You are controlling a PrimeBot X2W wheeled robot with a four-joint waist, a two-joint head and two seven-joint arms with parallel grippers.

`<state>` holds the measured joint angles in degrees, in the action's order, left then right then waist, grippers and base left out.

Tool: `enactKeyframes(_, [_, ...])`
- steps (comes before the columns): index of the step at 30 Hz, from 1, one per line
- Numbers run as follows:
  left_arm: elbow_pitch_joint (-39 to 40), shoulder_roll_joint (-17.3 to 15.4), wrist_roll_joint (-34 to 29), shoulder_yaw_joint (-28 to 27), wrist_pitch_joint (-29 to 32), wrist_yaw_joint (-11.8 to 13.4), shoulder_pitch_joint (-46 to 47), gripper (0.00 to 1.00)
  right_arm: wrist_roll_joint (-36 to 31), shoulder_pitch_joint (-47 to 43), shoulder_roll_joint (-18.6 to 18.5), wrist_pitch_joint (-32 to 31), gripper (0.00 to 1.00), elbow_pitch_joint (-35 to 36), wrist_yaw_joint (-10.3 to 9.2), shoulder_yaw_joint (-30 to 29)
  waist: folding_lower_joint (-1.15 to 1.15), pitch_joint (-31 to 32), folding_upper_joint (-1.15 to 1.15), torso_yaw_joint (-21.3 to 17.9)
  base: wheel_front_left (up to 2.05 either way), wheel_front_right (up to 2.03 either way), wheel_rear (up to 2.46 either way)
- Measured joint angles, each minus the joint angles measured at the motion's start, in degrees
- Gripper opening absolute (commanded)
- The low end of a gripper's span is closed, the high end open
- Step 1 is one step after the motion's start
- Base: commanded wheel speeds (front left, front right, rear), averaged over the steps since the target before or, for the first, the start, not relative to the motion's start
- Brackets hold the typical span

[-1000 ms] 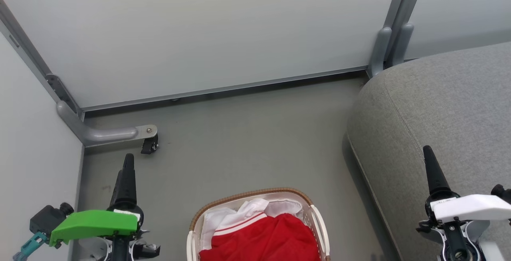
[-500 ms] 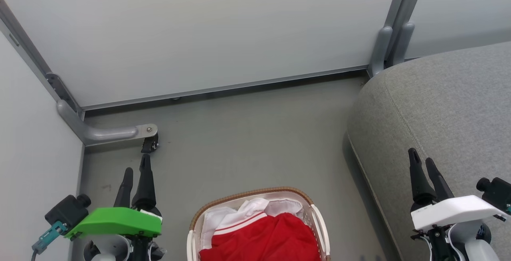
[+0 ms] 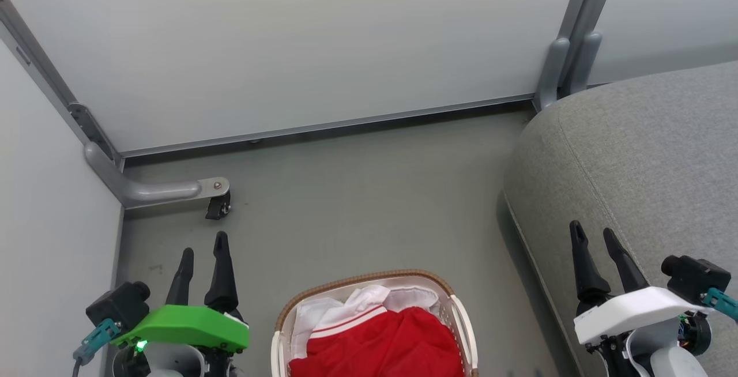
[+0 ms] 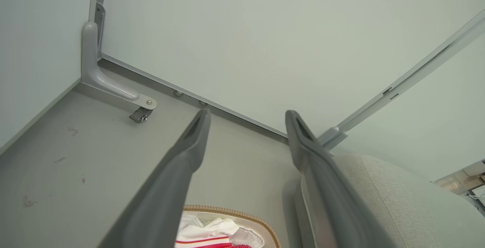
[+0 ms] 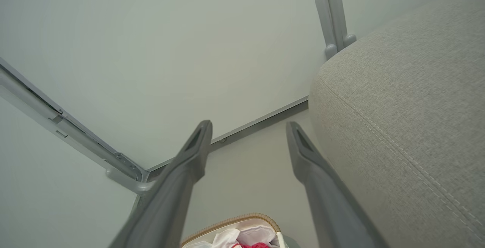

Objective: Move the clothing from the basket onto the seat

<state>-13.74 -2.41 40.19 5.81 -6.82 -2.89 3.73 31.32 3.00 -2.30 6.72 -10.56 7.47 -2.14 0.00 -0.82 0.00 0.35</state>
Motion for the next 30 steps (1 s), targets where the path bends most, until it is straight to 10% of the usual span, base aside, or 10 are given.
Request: enactKeyframes(30, [-3.3, -0.1, -14.8, 1.7, -4.4, 0.4, -0.2, 1.0, -17.9, -1.2, -0.2, 4.4, 1.0, -1.2, 0.01, 1.1, 0.0, -0.6, 0.0, 0.7, 0.0, 0.0, 0.0])
